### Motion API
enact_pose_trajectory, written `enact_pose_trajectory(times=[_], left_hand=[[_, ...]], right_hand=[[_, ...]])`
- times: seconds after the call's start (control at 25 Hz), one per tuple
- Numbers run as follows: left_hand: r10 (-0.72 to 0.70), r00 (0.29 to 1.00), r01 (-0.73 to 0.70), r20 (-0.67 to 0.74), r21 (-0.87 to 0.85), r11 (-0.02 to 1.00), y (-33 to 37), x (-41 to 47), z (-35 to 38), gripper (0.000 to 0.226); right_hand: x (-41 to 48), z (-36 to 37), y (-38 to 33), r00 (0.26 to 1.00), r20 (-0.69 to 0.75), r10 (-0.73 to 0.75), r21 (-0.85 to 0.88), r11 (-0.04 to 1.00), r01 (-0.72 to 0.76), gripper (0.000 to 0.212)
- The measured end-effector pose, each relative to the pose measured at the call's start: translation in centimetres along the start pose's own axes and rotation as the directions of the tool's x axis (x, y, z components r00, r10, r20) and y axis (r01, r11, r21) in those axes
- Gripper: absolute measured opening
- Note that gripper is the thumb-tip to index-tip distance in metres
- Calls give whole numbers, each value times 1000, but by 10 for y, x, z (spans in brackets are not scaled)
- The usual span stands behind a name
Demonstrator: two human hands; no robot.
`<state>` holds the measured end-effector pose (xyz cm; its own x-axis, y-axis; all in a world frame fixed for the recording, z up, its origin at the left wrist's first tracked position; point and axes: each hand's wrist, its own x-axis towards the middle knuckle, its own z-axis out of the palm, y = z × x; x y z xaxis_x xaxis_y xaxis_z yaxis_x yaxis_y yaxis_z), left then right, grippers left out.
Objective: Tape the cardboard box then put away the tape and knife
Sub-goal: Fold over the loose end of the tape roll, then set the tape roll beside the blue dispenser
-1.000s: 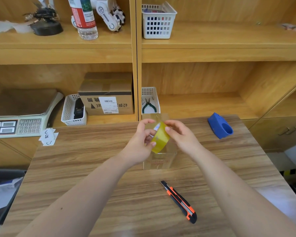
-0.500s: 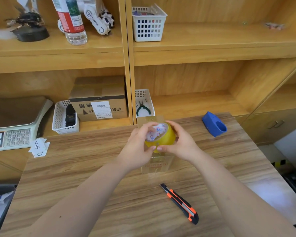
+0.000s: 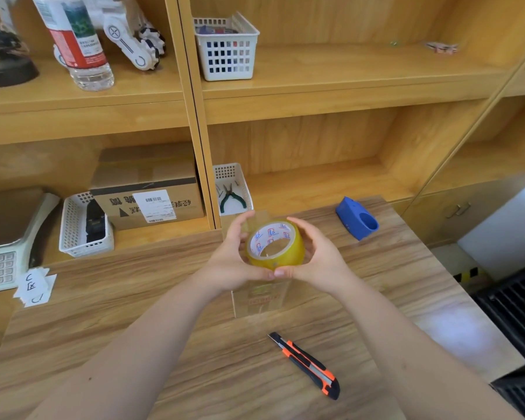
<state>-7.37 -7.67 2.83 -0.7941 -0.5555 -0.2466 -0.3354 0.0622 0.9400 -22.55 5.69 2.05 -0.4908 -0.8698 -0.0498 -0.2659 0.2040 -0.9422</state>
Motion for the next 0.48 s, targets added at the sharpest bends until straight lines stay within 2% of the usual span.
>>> enact_pose_trajectory(times=[0.2, 0.48], left_hand=[[25, 999, -26, -35, -26, 999, 7, 18, 18, 121], [48, 998, -46, -33, 67, 997, 32, 51, 55, 120]], right_hand=[[9, -28, 13, 999, 37, 13, -9, 1000, -13, 108], [30, -88, 31, 996, 90, 30, -62, 998, -24, 97]])
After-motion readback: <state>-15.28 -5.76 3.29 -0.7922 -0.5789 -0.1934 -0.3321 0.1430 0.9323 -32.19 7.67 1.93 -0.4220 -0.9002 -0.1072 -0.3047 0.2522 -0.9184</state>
